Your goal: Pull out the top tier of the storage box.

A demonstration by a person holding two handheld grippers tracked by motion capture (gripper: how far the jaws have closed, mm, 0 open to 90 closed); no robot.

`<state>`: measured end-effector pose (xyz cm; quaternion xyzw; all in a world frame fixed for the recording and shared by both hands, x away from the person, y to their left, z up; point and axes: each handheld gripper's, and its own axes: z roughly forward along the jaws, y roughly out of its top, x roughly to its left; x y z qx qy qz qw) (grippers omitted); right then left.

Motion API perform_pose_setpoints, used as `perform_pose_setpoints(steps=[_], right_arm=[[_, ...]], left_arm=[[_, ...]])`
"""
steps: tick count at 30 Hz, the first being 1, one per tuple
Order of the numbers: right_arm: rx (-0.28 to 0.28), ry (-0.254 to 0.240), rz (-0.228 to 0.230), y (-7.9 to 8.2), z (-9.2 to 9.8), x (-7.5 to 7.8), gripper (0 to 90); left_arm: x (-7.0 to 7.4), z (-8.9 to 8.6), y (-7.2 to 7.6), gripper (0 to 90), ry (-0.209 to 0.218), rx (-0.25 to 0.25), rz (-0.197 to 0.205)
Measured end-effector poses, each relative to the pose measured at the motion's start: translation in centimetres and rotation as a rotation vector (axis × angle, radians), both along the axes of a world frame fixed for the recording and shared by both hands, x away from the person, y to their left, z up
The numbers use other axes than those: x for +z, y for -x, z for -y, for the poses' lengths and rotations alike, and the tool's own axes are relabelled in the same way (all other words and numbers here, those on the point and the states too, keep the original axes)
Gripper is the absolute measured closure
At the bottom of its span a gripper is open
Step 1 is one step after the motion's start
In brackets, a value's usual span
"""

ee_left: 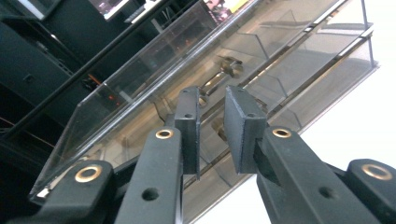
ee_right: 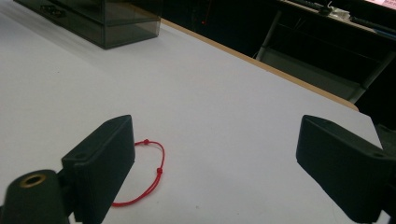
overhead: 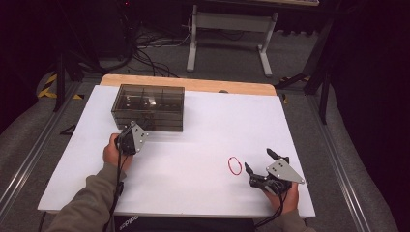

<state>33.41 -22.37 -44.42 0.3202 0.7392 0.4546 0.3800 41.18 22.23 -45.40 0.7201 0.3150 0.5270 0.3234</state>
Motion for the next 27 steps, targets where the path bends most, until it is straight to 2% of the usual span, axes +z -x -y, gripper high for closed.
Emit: perform_pose_setpoints(steps=[2, 5, 8, 11, 16, 19, 27], right_arm=[[-0.001, 0.001, -0.001, 0.01, -0.02, 0.0, 12.5], [0.0, 0.0, -0.003, -0.02, -0.04, -0.04, 12.5], [0.002, 0.006, -0.005, -0.05, -0.15, -0.09, 12.9], [0.008, 0.011, -0.015, -0.12, -0.29, -0.19, 14.9], [0.013, 0.013, -0.02, -0.16, -0.42, -0.25, 14.8], [0.014, 0.016, -0.024, -0.22, -0.39, -0.27, 14.9], [0.022, 0.019, -0.024, -0.14, -0.46, -0.23, 15.9]], left_arm=[[-0.04, -0.14, -0.11, 70.0, -0.003, 0.005, 0.003], [-0.2, -0.03, -0.41, 70.2, -0.032, 0.006, 0.019], [-0.47, 0.19, -0.65, 71.1, -0.058, 0.02, 0.019], [-0.6, -0.08, -0.8, 78.5, -0.036, 0.026, 0.013], [-0.62, 0.07, -0.81, 79.1, -0.048, 0.031, 0.02], [-0.54, 0.04, -0.74, 79.6, -0.025, 0.029, 0.009], [-0.36, 0.02, -0.49, 80.1, -0.021, 0.026, 0.0]])
